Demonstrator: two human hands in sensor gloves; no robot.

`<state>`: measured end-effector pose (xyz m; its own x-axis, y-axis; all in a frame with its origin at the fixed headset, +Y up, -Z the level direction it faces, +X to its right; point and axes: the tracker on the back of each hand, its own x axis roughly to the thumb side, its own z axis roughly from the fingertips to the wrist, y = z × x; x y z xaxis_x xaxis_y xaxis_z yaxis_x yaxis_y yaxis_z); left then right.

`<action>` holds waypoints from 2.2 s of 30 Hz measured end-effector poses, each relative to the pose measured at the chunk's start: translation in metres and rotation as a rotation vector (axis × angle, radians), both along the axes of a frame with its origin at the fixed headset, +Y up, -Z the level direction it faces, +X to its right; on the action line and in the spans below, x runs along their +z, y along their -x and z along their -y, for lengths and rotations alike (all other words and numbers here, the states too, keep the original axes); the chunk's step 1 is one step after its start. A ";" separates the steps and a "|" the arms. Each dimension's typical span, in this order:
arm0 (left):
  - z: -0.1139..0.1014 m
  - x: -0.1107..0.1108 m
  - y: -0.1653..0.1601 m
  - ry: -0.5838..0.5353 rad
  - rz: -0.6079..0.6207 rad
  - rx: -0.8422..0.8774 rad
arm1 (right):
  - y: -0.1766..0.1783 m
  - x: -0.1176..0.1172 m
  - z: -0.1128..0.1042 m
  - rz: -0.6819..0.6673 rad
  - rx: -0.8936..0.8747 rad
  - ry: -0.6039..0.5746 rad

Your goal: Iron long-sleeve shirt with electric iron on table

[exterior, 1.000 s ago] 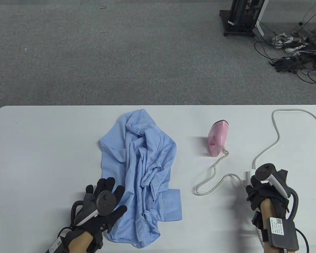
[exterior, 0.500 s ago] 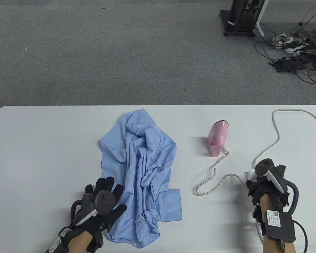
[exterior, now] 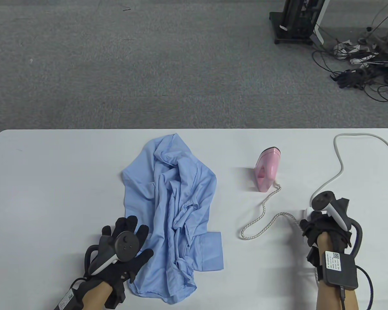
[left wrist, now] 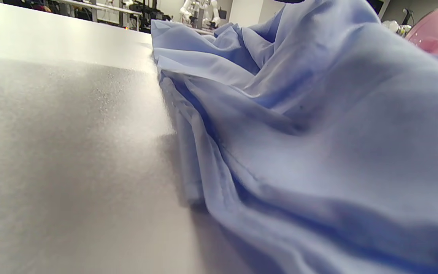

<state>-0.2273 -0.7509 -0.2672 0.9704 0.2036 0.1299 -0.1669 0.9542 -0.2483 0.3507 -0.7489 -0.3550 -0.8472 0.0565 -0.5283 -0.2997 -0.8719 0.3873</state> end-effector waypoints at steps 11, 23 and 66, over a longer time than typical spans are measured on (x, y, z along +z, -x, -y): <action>0.002 0.000 -0.003 0.007 0.011 -0.008 | 0.005 -0.005 -0.001 -0.031 0.082 0.010; -0.006 0.008 -0.009 -0.081 0.026 0.027 | 0.016 0.022 -0.050 -0.084 0.187 -0.309; -0.049 -0.050 -0.062 -0.082 0.079 0.063 | 0.212 0.044 -0.039 -0.542 0.002 -0.519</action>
<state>-0.1653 -0.7018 -0.3169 0.9420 0.2494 0.2246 -0.2101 0.9600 -0.1850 0.1384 -0.7096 -0.3107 -0.9814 0.1833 0.0570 -0.1825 -0.9830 0.0189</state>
